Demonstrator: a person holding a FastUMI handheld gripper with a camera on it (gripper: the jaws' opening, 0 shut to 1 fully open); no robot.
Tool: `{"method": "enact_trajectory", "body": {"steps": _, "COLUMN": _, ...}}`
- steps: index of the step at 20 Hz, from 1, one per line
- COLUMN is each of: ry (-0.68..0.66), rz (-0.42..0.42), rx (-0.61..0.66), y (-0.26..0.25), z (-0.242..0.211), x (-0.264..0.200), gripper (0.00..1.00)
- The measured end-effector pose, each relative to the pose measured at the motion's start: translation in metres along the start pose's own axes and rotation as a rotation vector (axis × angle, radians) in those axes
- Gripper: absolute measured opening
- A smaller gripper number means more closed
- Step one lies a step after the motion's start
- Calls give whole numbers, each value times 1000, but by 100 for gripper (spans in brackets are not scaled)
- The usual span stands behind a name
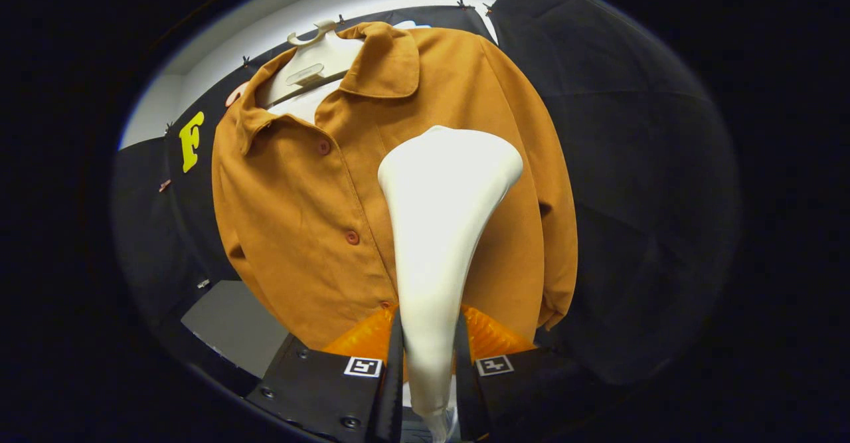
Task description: Iron the clothes twice with a garment steamer, once on the left side and once on the right side.
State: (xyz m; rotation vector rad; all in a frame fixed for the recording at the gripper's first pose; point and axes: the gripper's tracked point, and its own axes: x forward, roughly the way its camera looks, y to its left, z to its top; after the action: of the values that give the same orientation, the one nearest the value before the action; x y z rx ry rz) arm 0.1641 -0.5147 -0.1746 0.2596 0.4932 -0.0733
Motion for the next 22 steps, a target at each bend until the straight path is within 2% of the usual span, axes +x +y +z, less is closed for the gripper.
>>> {"method": "enact_trajectory", "body": {"steps": 7, "ry": 100, "rz": -28, "rx": 18, "y": -17, "z": -53, "x": 16, "gripper": 36}}
{"method": "enact_trajectory", "body": {"steps": 15, "ry": 208, "rz": -90, "rx": 28, "y": -34, "z": -110, "x": 16, "gripper": 37}}
{"method": "enact_trajectory", "body": {"steps": 22, "ry": 304, "rz": -157, "rx": 86, "y": -48, "z": -163, "x": 13, "gripper": 37}}
